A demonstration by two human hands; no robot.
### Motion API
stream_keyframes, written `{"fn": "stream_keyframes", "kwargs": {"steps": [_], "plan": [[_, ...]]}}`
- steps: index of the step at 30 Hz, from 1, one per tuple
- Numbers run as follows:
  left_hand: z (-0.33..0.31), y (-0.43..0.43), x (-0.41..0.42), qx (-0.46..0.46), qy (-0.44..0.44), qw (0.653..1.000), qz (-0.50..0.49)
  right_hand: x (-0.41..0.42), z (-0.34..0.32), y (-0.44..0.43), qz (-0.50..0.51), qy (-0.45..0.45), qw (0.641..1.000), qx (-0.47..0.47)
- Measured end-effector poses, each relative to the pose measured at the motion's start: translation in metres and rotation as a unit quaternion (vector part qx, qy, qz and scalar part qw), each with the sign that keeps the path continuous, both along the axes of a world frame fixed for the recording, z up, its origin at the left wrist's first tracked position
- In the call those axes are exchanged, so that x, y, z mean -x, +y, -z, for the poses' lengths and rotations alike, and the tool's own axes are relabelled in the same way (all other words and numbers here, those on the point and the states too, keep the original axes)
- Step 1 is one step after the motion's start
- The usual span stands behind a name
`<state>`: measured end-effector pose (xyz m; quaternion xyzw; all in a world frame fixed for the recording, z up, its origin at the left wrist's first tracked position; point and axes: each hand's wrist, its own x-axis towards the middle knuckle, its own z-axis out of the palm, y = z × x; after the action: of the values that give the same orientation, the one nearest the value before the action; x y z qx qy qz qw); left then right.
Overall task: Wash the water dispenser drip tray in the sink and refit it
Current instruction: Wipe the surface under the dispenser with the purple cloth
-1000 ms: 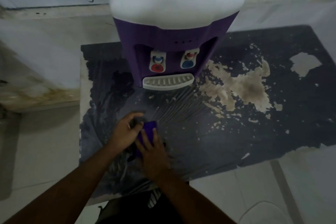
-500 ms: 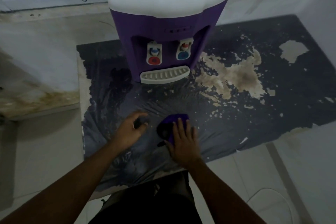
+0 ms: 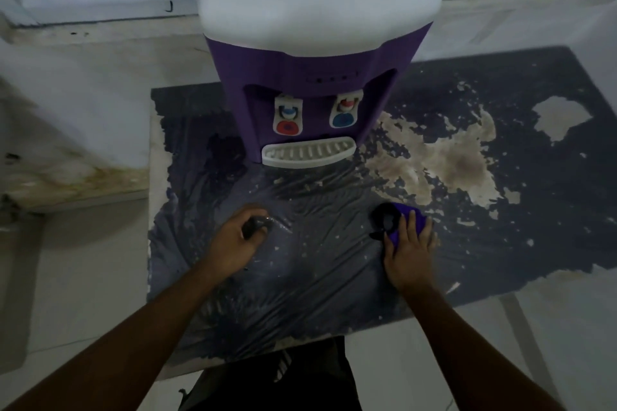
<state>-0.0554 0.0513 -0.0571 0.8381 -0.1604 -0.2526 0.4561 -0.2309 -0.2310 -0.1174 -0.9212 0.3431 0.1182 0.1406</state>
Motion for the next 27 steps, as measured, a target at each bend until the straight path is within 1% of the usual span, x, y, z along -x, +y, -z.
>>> {"fn": "stream_keyframes", "kwargs": {"steps": [4,6,8,12,13,15,17,20,22,24,27], "plan": [[-0.005,-0.002,-0.011,0.008,-0.012,1.0,-0.026,-0.057,0.003,-0.011,-0.017,-0.019,1.0,-0.009],[-0.005,-0.002,-0.015,0.011,-0.024,0.999,-0.042,-0.09,0.003,0.0,-0.019,-0.04,0.999,-0.028],[-0.004,-0.001,-0.018,0.011,-0.036,0.998,-0.054,-0.121,0.004,0.025,-0.052,-0.055,0.996,-0.037],[-0.001,0.003,-0.024,0.008,-0.033,0.995,-0.092,-0.151,0.004,0.097,-0.163,-0.064,0.983,-0.063],[-0.001,0.004,-0.026,0.008,-0.028,0.994,-0.105,-0.153,0.004,0.116,-0.204,-0.068,0.975,-0.062],[0.001,0.008,-0.031,0.005,-0.018,0.991,-0.129,-0.159,0.006,0.147,-0.304,-0.077,0.948,-0.055],[0.002,0.013,-0.035,0.004,-0.016,0.99,-0.143,-0.167,0.008,0.165,-0.365,-0.068,0.926,-0.074],[0.002,0.022,-0.039,0.001,-0.015,0.987,-0.161,-0.17,0.009,0.16,-0.382,-0.058,0.918,-0.087],[0.002,0.027,-0.04,0.003,-0.014,0.985,-0.17,-0.165,0.007,0.143,-0.385,-0.064,0.918,-0.07],[0.004,0.032,-0.042,0.0,-0.015,0.985,-0.172,-0.158,0.008,0.125,-0.351,-0.066,0.933,-0.043],[0.008,0.038,-0.042,-0.002,-0.016,0.986,-0.168,-0.149,0.013,0.1,-0.282,-0.032,0.959,-0.003]]}}
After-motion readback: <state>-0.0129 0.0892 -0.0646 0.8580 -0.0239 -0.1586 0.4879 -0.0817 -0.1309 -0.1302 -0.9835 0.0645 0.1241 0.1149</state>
